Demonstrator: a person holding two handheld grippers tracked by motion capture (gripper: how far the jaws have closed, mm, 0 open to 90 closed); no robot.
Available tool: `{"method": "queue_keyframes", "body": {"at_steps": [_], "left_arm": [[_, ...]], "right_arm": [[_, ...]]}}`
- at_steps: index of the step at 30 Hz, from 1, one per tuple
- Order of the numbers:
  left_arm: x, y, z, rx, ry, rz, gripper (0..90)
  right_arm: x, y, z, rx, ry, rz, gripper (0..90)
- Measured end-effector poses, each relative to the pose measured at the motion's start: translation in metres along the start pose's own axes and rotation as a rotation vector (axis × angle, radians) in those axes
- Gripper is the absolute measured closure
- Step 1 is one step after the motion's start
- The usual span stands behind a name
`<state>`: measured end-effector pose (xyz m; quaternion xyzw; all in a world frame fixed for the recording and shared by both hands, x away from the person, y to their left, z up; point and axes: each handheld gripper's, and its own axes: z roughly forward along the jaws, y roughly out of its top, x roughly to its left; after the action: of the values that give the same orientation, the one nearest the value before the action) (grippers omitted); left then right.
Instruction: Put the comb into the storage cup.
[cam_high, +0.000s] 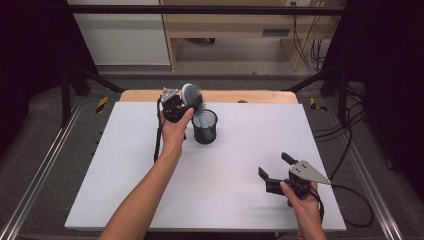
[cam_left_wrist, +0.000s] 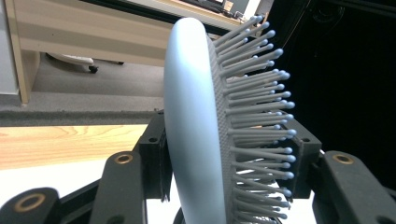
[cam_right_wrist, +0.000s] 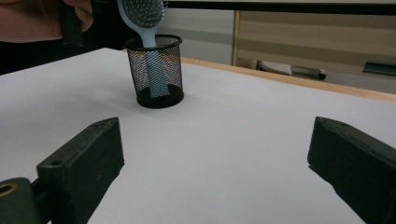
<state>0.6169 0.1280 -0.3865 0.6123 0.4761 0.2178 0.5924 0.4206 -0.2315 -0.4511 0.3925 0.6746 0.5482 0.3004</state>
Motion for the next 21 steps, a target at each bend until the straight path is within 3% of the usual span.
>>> {"method": "queue_keyframes", "body": {"at_steps": [21], "left_arm": [[0.019,-0.002,-0.002,0.011,0.023,-0.065,42.7]], "right_arm": [[0.001,0.000,0.001,0.002,0.006,-0.001,3.5]]}}
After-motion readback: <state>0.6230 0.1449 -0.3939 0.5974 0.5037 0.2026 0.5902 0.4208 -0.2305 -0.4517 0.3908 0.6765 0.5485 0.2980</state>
